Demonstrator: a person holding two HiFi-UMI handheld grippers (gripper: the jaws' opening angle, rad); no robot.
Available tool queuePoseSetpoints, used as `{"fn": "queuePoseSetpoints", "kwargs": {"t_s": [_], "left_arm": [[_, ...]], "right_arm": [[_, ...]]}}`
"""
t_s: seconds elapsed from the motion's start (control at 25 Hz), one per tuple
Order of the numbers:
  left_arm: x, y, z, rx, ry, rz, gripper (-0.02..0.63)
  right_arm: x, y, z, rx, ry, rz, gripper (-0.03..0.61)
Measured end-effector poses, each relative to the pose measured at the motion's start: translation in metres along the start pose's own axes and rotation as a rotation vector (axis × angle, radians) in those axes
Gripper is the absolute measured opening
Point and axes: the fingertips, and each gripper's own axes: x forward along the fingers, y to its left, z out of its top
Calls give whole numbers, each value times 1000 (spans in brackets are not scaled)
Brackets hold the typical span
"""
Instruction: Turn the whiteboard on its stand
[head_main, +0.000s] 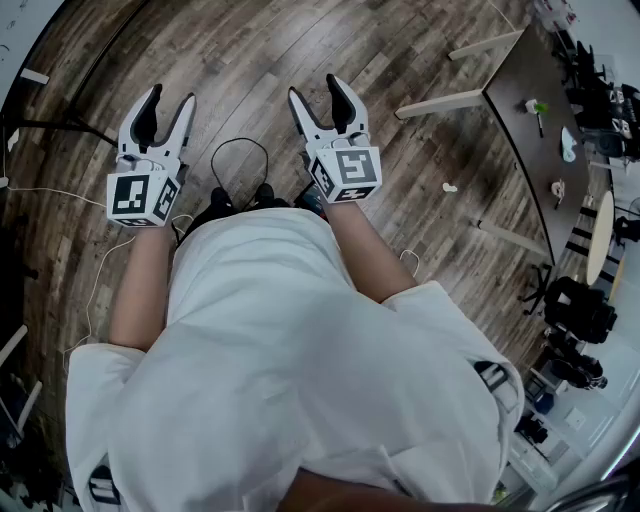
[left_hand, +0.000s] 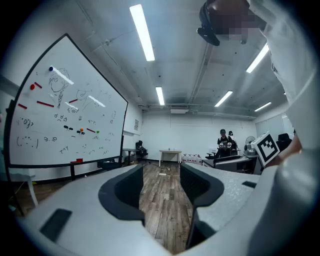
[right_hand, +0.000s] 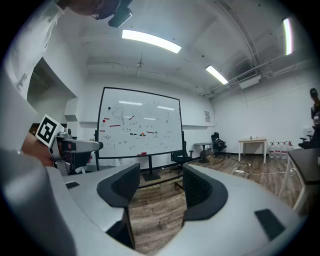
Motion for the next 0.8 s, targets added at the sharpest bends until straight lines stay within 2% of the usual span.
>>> {"fn": "queuePoseSetpoints", "kwargs": {"t_s": [0.24, 0.32, 0.36, 0.44, 0.56, 0.8], "left_arm": [[-5, 7, 5, 0, -15, 20, 233], [-5, 9, 1, -3, -9, 19, 233], [-4, 10, -2, -1, -4, 18, 233], [-4, 11, -8, -3, 6, 17, 233], [-2, 5, -12, -17, 6, 14, 233], [4, -19, -16, -13, 19, -31, 233]], "right_arm": [[-2, 4, 7, -20, -27, 16, 259], [-6, 6, 18, 24, -111, 62, 268], [-9, 8, 27, 52, -170, 95, 330], [-13, 10, 36, 67, -216, 130, 345], [-16, -1, 24, 21, -139, 94, 344], [-35, -24, 3, 43, -82, 26, 342]]}}
